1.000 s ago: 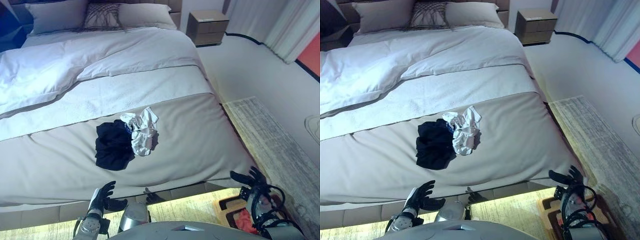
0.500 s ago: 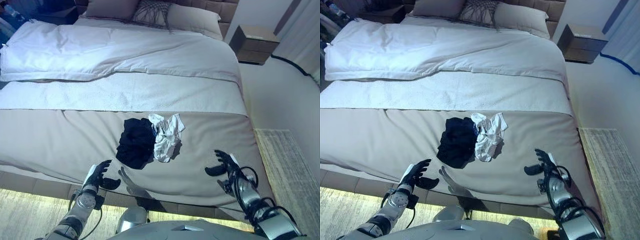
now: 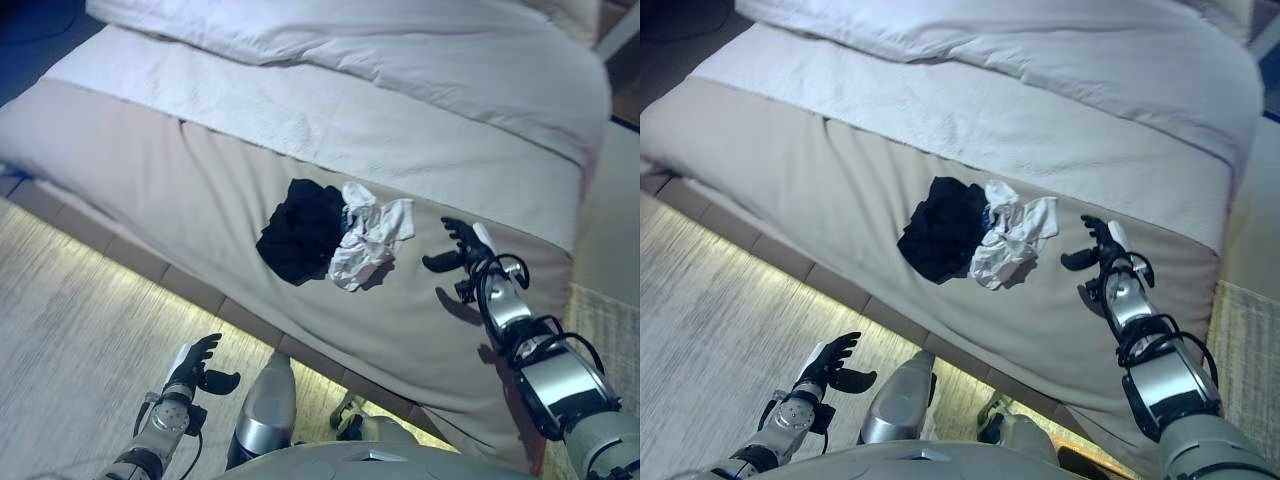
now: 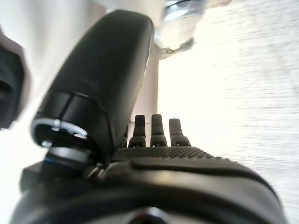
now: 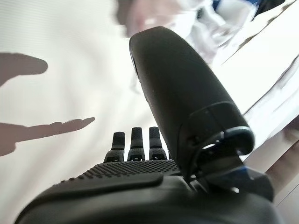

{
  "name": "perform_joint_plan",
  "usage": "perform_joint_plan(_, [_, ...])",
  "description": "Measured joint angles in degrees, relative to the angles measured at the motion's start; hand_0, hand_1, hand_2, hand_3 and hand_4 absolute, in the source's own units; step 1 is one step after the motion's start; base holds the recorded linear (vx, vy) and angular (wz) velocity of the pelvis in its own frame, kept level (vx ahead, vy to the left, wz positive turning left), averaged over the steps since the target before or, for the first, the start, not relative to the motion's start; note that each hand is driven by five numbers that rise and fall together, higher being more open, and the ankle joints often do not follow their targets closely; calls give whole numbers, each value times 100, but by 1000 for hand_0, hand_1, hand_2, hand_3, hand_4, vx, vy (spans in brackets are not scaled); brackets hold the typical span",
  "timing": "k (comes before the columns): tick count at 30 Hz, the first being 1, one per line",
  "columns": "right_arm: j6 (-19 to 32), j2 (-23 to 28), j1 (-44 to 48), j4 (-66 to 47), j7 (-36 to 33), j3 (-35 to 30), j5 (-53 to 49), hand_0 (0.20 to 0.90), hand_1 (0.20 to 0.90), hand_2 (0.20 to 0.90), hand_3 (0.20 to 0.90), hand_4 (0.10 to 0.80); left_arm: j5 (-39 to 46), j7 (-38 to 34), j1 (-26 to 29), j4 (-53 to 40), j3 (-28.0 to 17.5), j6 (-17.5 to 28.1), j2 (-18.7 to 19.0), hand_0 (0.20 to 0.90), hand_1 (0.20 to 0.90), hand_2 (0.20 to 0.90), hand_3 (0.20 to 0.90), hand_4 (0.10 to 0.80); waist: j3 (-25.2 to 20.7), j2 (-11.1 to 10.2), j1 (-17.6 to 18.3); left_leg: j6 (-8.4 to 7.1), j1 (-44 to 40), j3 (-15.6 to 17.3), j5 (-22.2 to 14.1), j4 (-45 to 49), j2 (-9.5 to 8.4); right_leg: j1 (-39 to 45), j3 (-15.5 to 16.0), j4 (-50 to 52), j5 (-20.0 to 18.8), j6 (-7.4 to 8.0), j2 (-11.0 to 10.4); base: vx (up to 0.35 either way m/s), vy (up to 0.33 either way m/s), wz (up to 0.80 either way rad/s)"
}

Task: Pick up the clothes from the bed and place them into the basket

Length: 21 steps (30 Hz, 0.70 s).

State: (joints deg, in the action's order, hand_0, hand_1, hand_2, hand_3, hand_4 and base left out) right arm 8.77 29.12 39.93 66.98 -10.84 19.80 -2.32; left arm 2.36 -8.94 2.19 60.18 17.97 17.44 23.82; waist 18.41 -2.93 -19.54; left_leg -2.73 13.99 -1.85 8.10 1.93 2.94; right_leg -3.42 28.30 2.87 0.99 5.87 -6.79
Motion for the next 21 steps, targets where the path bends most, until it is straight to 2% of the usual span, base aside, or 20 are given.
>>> perform_joint_plan(3, [-62, -15, 478, 40, -35, 115, 7, 900, 900, 900, 900, 800, 43, 30, 195, -84, 0, 120, 3, 900, 900, 900, 900, 800, 266, 118, -236, -45, 195, -86, 6, 99, -27, -197, 62, 226, 51, -77, -58, 34, 2, 14])
perform_joint_plan(5, [-147, -48, 747, 62, -66, 146, 6, 900, 900, 900, 900, 800, 126, 20, 323, -171, 4, 183, 24, 900, 900, 900, 900, 800, 396, 140, -325, -32, 355, -159, 18, 202, -69, -377, 118, 438, 130, -182, -134, -40, 58, 15])
perform_joint_plan(9, [-517, -68, 1492, 284, -283, 156, 9, 900, 900, 900, 900, 800, 270, 21, 632, -324, 27, 298, 92, 900, 900, 900, 900, 800, 717, 180, -404, -32, 825, -251, 16, 499, -167, -966, 179, 1218, 421, -233, -404, -61, 107, 13])
perform_joint_plan(12, [-844, -61, 1834, 413, -306, 304, 9, 900, 900, 900, 900, 800, 367, 17, 796, -363, 34, 313, 104, 900, 900, 900, 900, 800, 917, 246, -425, -62, 1122, -244, -90, 798, -298, -1403, 97, 1866, 669, -257, -695, -54, 129, 6])
perform_joint_plan(15, [-1193, -16, 2031, 519, -227, 368, 8, 900, 900, 900, 900, 800, 505, 8, 831, -522, 36, 327, 104, 900, 900, 900, 900, 800, 1009, 408, -411, 63, 1515, -230, -274, 1251, -448, -1888, -41, 2536, 899, -336, -989, -53, 126, 3])
perform_joint_plan(18, [-1275, 103, 2153, 600, -89, 470, 2, 900, 900, 900, 900, 800, 653, -17, 846, -543, 95, 314, 118, 900, 900, 900, 900, 800, 1091, 576, -409, 85, 1770, -167, -375, 1629, -508, -2204, -202, 2940, 975, -325, -1147, -23, 89, -10])
perform_joint_plan(20, [-1261, 160, 2183, 600, 17, 520, -12, 900, 900, 900, 900, 800, 731, -41, 808, -549, 105, 292, 123, 900, 900, 900, 900, 800, 1084, 601, -405, 2, 1864, -132, -462, 1698, -500, -2330, -292, 3023, 979, -321, -1165, -7, 48, -14])
perform_joint_plan(21, [-1286, 163, 2183, 611, 51, 519, -13, 524, 524, 524, 461, 361, 740, -40, 790, -551, 105, 285, 124, 900, 900, 900, 900, 800, 1084, 606, -393, -20, 1866, -123, -477, 1683, -496, -2341, -299, 3023, 979, -321, -1166, -6, -3, -5])
